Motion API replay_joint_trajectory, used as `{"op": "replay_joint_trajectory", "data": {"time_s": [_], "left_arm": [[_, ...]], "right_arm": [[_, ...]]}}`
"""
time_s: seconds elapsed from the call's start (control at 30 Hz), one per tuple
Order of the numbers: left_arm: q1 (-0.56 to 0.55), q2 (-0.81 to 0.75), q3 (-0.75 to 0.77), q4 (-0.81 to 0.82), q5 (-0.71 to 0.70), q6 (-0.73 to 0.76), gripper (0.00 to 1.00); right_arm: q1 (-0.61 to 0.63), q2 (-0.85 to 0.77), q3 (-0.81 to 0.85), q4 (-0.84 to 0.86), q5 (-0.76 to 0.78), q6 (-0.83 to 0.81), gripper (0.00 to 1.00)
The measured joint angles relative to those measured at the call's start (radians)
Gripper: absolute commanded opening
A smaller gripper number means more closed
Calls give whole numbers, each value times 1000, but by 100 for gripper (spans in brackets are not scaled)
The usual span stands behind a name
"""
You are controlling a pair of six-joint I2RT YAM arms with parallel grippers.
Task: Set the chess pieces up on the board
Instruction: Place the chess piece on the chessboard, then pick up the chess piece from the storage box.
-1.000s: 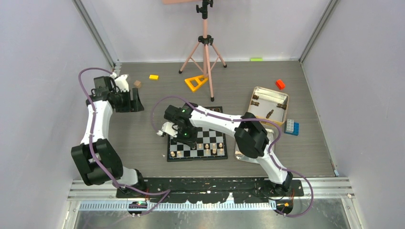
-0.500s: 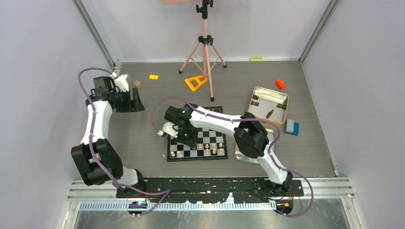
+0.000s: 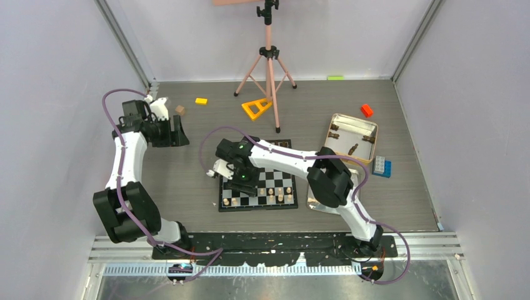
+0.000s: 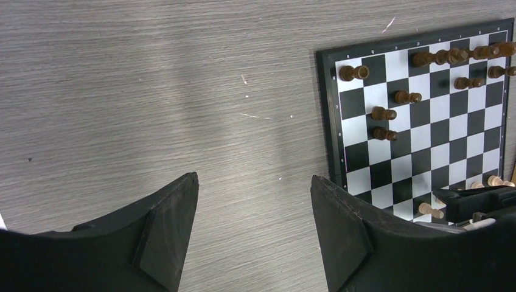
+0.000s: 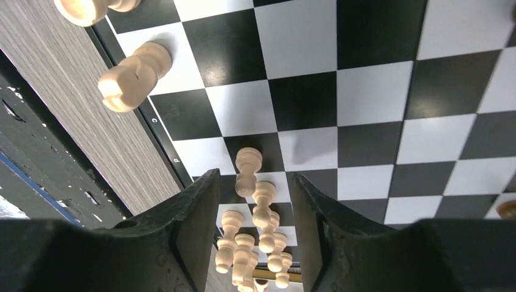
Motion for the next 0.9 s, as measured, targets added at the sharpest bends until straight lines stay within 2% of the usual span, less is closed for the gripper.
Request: {"op": "replay_joint_trajectory", "data": {"time_s": [0.2,0.33,0.6,0.9], "left_arm": [[0,0,0,-1,29,5,70],[2,0,0,-3,68,20,70],[2,0,0,-11,183,69,70],[-10,-1,-13,-24,270,106,70]], "right_arm": [[-28,-89,-12,0,4,6,58],[-118,-220,-49,5,-29,9,58],[-479,-558,-351,19,-58,2,57],[-783,-689,-710,34,-44,-8,54]]}}
